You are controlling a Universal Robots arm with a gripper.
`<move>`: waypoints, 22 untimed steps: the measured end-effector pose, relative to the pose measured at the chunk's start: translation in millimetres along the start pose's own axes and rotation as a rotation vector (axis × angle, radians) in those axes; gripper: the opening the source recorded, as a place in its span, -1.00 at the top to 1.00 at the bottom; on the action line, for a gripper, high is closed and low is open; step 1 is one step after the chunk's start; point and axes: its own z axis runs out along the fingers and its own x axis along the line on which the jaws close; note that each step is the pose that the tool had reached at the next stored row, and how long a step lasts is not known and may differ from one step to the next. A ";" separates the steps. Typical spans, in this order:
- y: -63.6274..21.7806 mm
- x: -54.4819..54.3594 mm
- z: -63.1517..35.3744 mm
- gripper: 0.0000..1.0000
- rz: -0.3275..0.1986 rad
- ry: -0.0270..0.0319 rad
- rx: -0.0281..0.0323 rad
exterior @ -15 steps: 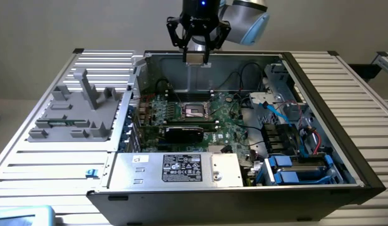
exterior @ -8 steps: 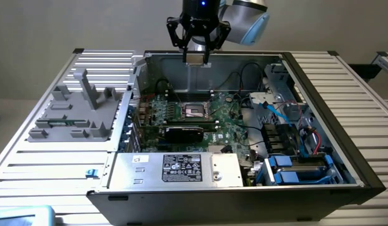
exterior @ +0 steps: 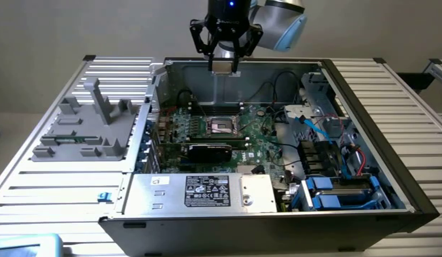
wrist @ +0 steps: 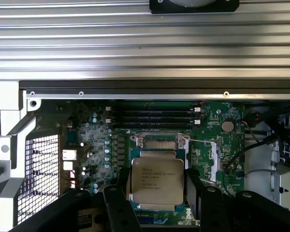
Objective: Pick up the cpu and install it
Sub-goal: 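Place the cpu into insertion slot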
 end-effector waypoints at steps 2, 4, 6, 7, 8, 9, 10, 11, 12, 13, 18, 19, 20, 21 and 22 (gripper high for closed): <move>0.0 0.0 0.1 -0.08 0.028 -0.0020 -0.0016; 0.0 0.0 0.2 -0.08 0.061 -0.0044 -0.0035; 0.0 0.0 0.4 -0.08 0.095 -0.0069 -0.0055; 0.0 0.0 0.5 -0.08 0.111 -0.0081 -0.0065; 0.0 0.0 0.6 -0.08 0.128 -0.0092 -0.0073; 0.0 0.0 0.7 -0.08 0.144 -0.0105 -0.0083; -0.1 0.0 0.9 -0.08 0.160 -0.0116 -0.0092; -0.1 0.0 1.0 -0.08 0.176 -0.0128 -0.0101; -0.1 -0.1 1.1 -0.08 0.193 -0.0140 -0.0111; -0.1 -0.1 1.2 -0.08 0.209 -0.0152 -0.0120; -0.1 -0.1 1.7 -0.08 0.287 -0.0209 -0.0165; -0.1 -0.1 1.8 -0.08 0.303 -0.0220 -0.0174; -0.1 -0.1 1.9 -0.08 0.318 -0.0232 -0.0184; -0.1 -0.1 2.0 -0.08 0.335 -0.0244 -0.0193; -0.2 -0.1 2.2 -0.08 0.350 -0.0255 -0.0202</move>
